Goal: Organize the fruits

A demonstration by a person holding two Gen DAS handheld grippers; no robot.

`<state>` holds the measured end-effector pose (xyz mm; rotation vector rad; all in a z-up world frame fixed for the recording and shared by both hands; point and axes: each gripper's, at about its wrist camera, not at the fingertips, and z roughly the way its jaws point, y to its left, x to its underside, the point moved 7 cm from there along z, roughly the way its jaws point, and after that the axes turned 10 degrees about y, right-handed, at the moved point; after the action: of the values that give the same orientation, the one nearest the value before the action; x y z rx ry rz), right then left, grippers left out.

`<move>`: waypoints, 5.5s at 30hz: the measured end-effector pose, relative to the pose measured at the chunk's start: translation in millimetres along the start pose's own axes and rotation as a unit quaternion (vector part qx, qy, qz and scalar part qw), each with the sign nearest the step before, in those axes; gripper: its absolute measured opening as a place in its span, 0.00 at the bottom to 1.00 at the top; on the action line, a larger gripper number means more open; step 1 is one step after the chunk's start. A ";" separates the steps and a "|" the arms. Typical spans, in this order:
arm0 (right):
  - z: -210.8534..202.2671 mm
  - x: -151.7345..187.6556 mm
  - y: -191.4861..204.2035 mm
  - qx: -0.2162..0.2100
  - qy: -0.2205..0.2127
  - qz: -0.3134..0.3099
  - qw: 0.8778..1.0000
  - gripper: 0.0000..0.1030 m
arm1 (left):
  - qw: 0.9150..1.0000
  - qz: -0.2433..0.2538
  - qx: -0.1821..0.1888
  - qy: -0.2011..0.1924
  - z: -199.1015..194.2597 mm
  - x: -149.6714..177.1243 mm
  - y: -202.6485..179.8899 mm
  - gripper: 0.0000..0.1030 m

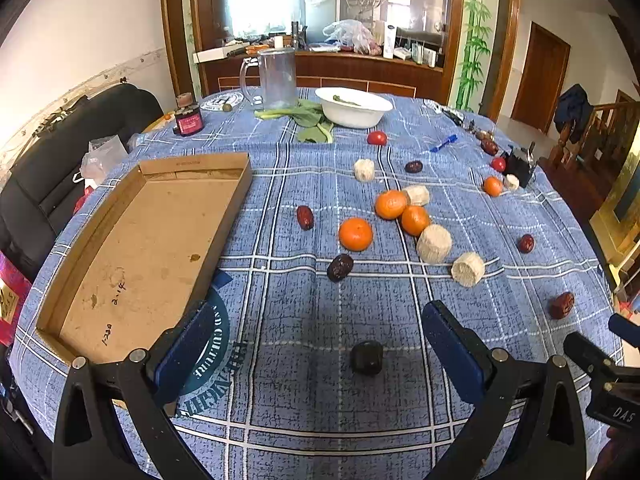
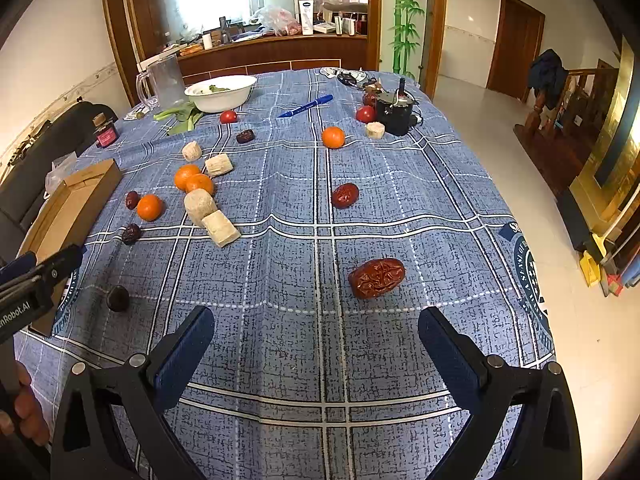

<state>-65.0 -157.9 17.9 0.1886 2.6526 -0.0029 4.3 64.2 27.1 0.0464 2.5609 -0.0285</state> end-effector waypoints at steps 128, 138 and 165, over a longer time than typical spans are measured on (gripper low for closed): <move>42.4 -14.8 -28.7 -0.077 0.031 -0.058 0.995 0.46 | 0.983 0.054 0.138 0.105 50.0 -11.6 -93.2 0.32; 34.1 -34.1 57.3 -0.095 0.027 -0.092 0.991 0.46 | 0.991 0.004 0.114 0.074 35.2 -26.0 3.7 0.32; 67.5 -34.0 369.8 -0.204 0.075 -0.296 0.930 0.47 | 0.986 -0.137 -0.025 0.088 49.2 15.1 270.7 0.33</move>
<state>45.5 201.5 -14.8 -0.7727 2.6792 0.3748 29.3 333.6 -25.2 -0.3379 2.7246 -0.0683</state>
